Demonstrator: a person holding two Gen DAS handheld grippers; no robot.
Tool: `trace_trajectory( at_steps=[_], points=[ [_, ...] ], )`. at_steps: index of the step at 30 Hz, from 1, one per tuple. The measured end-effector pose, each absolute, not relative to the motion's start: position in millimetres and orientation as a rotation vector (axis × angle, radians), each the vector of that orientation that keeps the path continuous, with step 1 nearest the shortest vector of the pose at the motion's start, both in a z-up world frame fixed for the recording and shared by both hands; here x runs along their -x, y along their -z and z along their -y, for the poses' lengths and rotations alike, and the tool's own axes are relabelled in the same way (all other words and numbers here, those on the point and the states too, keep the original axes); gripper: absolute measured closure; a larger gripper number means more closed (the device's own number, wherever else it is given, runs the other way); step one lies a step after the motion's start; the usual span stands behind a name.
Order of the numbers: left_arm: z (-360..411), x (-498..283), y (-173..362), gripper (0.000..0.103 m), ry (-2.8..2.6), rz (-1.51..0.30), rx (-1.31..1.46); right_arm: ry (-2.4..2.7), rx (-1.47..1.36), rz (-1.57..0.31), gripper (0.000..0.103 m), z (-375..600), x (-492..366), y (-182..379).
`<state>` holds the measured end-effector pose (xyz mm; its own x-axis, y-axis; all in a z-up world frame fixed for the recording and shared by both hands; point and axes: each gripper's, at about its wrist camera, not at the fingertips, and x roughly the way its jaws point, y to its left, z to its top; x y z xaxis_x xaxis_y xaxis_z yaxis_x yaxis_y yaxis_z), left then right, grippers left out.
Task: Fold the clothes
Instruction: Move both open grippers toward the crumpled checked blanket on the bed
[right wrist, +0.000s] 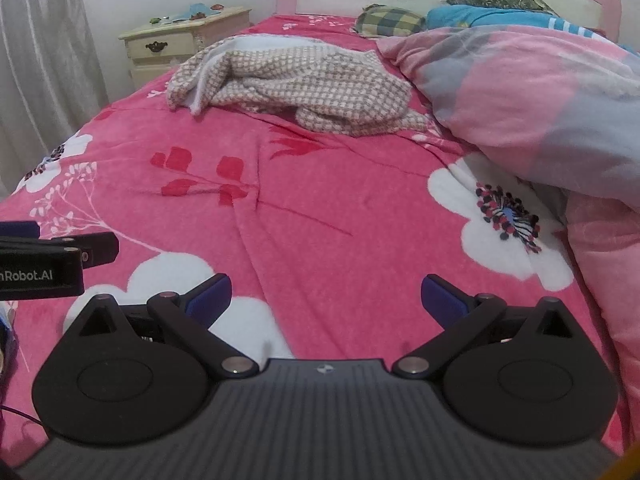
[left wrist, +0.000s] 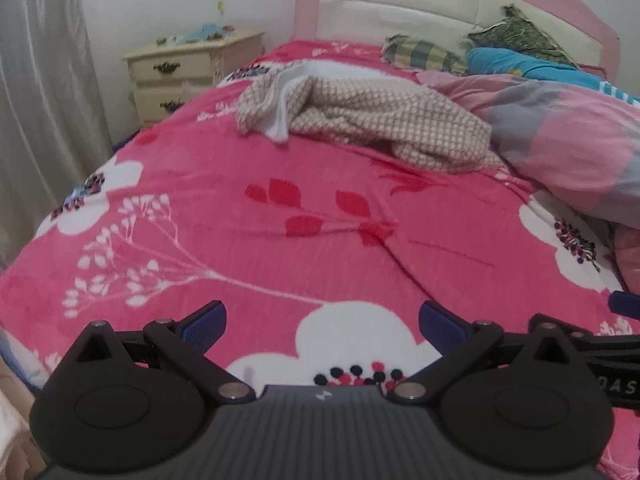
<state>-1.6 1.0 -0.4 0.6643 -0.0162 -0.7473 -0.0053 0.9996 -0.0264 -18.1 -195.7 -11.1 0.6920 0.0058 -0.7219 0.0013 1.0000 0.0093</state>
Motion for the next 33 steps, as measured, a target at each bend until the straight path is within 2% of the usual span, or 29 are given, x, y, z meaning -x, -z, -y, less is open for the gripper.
trace_trajectory(
  at_steps=[10,33],
  points=[
    [-13,6,18,0.0,-0.034,-0.867,0.064,0.019,0.021,-0.707,0.002,194,27,5],
    [-17,9,13,0.0,-0.08,-0.908,0.065,0.047,-0.003,-0.711,0.001,188,28,-5]
  ],
)
